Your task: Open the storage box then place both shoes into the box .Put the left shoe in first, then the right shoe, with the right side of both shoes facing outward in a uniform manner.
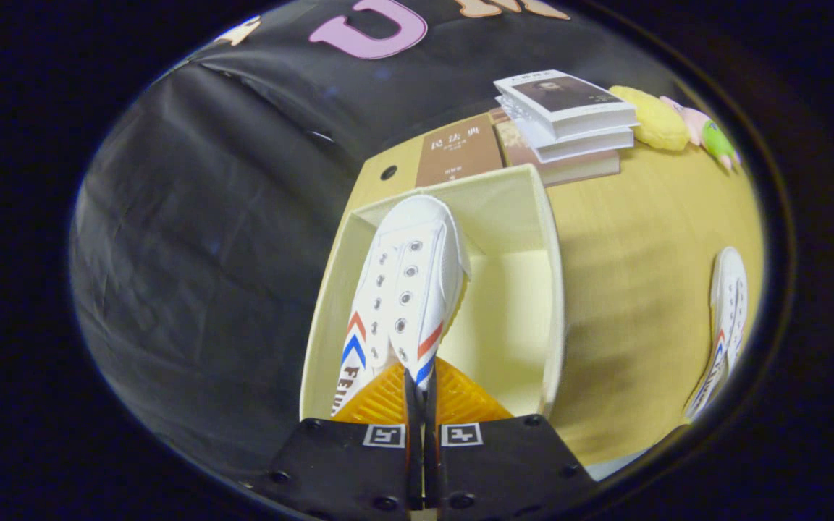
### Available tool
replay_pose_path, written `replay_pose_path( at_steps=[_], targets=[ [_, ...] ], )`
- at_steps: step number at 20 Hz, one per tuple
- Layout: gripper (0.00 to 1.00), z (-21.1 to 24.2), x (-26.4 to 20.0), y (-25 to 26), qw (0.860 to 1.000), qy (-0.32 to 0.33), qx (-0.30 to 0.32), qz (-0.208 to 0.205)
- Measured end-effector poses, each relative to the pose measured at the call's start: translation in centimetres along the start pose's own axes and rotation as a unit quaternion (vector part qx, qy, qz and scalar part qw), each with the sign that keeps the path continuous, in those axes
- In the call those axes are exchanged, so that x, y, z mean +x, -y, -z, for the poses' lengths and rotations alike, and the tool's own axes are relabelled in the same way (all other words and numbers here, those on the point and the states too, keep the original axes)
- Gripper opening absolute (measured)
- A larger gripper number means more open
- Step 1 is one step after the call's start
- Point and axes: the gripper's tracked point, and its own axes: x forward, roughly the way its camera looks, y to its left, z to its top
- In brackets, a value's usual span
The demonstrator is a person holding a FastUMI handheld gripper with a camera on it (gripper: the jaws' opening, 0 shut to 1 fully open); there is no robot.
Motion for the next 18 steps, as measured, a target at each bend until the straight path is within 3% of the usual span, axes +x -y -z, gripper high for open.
replay_pose_path(
  at_steps=[12,16,18],
  targets=[
    [0.07,1.9,3.3,-1.6,0.999,-0.029,-0.019,0.021],
    [0.35,1.5,2.1,-5.1,0.998,-0.02,-0.024,-0.053],
    [0.5,0.4,1.0,-4.7,0.998,0.001,-0.048,-0.05]
  ],
)
